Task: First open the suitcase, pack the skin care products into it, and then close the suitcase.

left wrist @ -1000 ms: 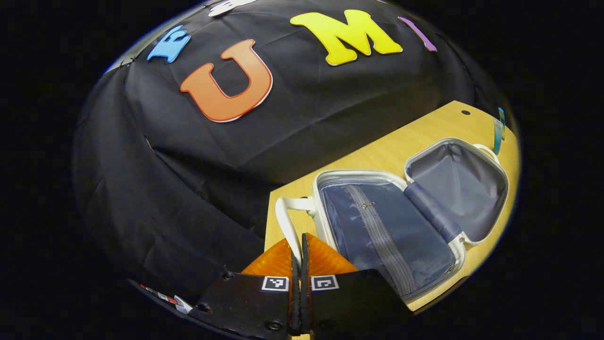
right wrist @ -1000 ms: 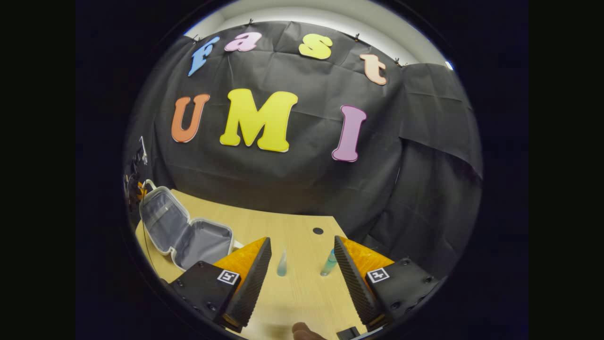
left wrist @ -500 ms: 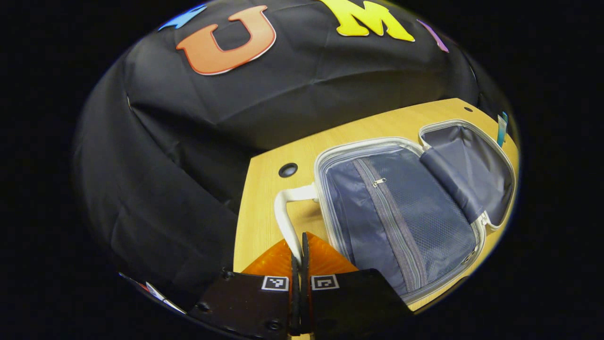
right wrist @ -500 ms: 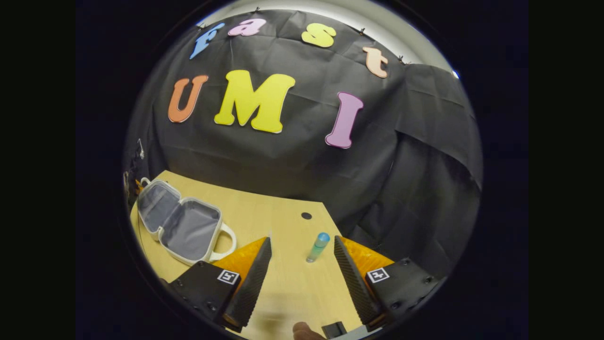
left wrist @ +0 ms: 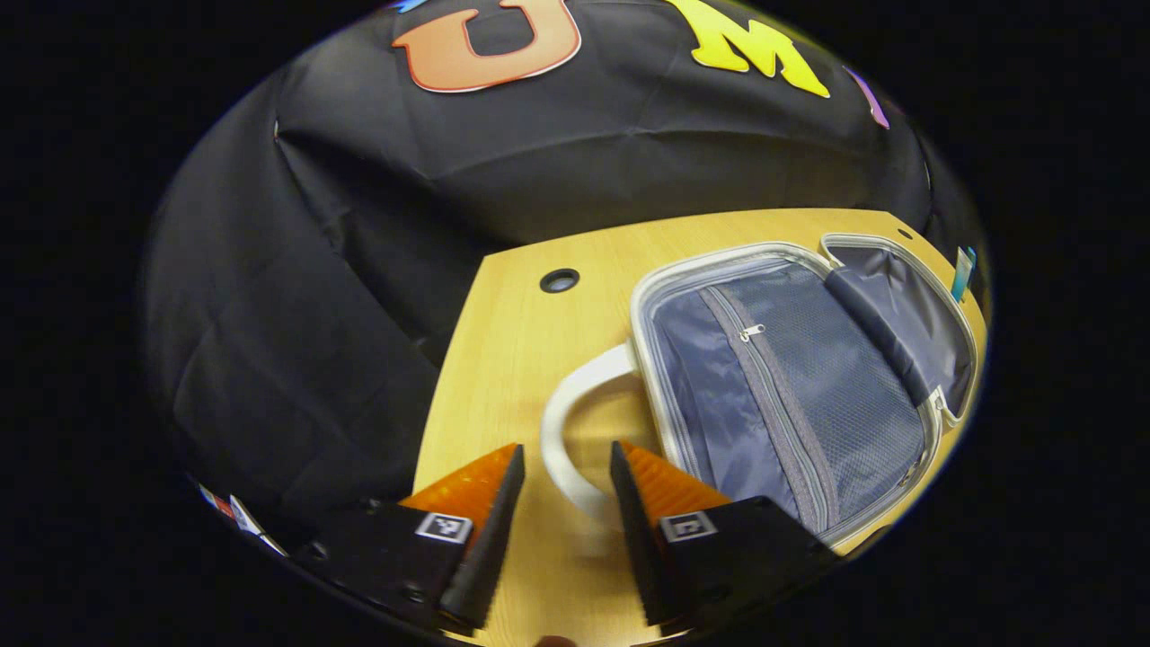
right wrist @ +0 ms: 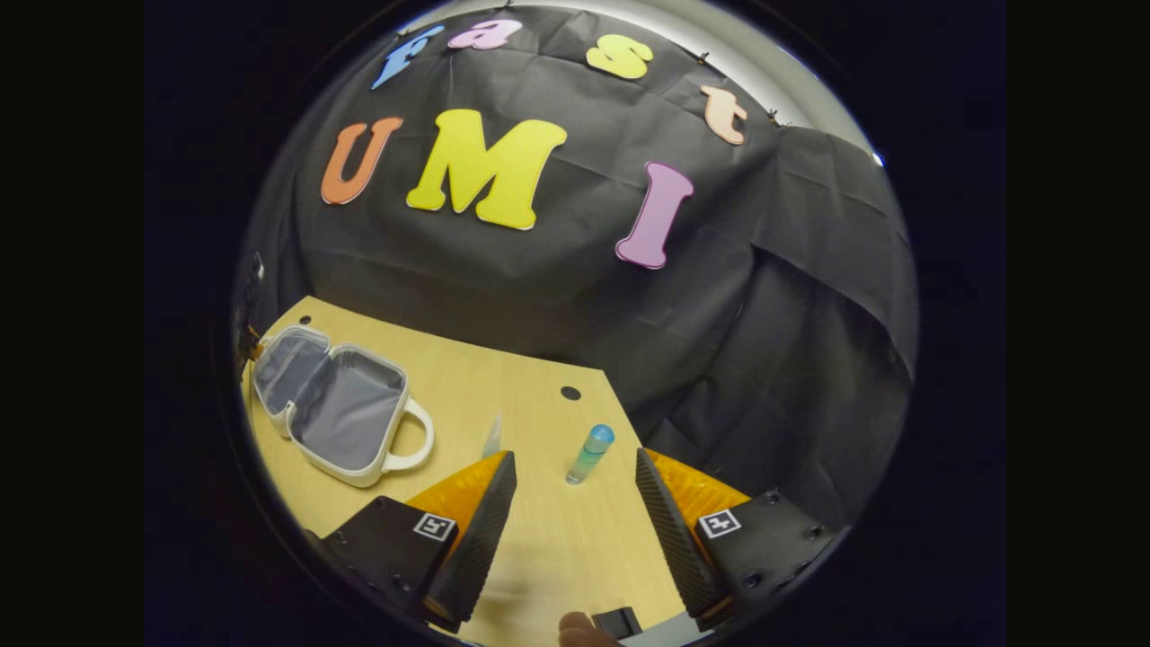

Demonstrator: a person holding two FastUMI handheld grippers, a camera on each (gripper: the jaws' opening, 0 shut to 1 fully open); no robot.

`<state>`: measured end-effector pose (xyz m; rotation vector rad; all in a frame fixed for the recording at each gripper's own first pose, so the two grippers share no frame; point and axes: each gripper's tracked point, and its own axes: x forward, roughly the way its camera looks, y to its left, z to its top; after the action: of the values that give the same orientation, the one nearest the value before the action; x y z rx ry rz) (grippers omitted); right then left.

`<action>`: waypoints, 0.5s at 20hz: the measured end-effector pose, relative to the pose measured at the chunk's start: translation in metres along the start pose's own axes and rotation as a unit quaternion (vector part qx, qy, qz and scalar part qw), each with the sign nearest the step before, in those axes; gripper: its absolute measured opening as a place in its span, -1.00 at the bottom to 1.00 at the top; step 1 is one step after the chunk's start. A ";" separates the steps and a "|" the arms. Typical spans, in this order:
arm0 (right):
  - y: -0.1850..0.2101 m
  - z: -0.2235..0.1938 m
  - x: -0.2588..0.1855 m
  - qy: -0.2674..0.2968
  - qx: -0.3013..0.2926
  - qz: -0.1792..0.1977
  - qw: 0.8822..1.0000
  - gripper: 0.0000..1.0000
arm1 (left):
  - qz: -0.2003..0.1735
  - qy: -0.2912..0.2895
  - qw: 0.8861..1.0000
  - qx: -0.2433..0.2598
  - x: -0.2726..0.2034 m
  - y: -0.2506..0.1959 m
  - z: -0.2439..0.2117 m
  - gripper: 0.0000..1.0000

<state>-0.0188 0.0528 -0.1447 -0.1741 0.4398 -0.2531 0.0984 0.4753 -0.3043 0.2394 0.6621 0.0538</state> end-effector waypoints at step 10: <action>-0.002 -0.005 0.032 0.000 0.009 0.051 0.999 0.59 | -0.093 -0.146 0.985 0.007 -0.119 -0.165 0.133 0.96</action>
<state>0.0061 0.0413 -0.1614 -0.1337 0.4442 -0.1569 0.0818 0.2728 -0.1706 0.1929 0.3910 -0.1621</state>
